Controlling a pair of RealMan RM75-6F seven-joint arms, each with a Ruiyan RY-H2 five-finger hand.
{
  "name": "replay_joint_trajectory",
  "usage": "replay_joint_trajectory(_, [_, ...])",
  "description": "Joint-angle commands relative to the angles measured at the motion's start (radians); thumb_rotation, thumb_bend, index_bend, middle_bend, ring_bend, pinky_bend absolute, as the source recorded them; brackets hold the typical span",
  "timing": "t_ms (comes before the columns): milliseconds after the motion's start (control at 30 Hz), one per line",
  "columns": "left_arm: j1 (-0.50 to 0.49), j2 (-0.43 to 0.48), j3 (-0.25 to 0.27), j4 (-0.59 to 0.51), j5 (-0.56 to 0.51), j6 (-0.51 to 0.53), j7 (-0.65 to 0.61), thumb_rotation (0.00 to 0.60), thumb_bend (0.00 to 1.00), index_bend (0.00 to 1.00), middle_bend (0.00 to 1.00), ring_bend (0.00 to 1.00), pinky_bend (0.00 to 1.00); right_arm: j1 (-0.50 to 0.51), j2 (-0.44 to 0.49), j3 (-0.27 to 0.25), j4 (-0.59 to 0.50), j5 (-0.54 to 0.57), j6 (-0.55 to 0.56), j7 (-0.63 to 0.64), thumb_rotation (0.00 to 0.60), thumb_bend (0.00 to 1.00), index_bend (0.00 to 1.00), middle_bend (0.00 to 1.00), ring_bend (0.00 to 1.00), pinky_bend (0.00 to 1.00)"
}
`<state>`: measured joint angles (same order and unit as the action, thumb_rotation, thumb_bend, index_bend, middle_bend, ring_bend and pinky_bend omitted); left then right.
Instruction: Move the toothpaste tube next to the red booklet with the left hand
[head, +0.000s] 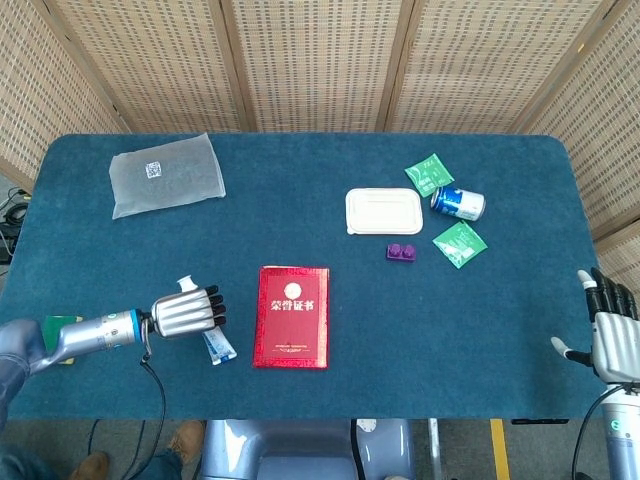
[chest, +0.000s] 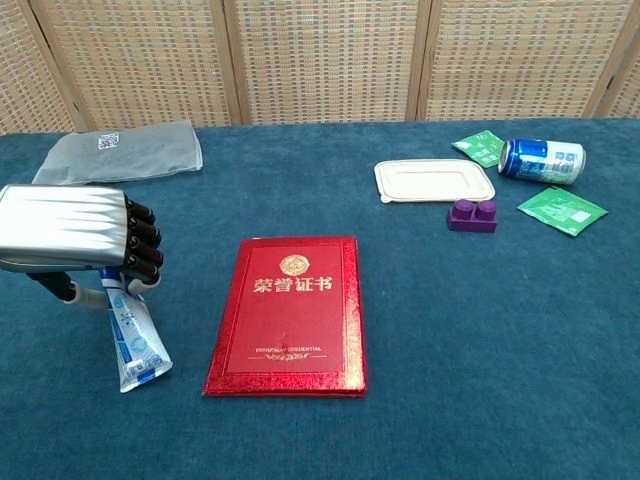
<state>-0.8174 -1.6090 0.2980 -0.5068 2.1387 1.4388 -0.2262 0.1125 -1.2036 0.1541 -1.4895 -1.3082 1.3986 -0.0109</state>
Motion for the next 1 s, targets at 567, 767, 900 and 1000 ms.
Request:
replay_joint_trajectory(567, [-0.050,-0.166,0.045,0.260,0.000,0.022,0.001,0.600,0.09,0.08,0.06,0.03,0.18,0.002,0.003,0.006,0.008,0.014,-0.012,0.011,0.600,0.00,0.00,0.00,0.00,0.00])
replay_joint_trajectory(767, [-0.043,-0.154,0.051,0.281,-0.015,0.071,0.039,0.600,0.06,0.00,0.00,0.00,0.07,0.000,0.006,0.002,0.001,0.005,-0.007,0.012,0.600,0.00,0.00,0.00,0.00,0.00])
replay_joint_trajectory(900, [-0.028,-0.120,0.022,0.263,-0.059,0.135,0.038,0.600,0.04,0.00,0.00,0.00,0.04,-0.003,0.010,-0.001,-0.011,-0.008,0.002,0.014,0.600,0.00,0.00,0.00,0.00,0.00])
replay_joint_trajectory(1000, [-0.005,-0.078,-0.027,0.223,-0.123,0.192,0.020,0.600,0.02,0.00,0.00,0.00,0.01,-0.005,0.016,-0.004,-0.022,-0.018,0.011,0.016,0.600,0.00,0.00,0.00,0.00,0.00])
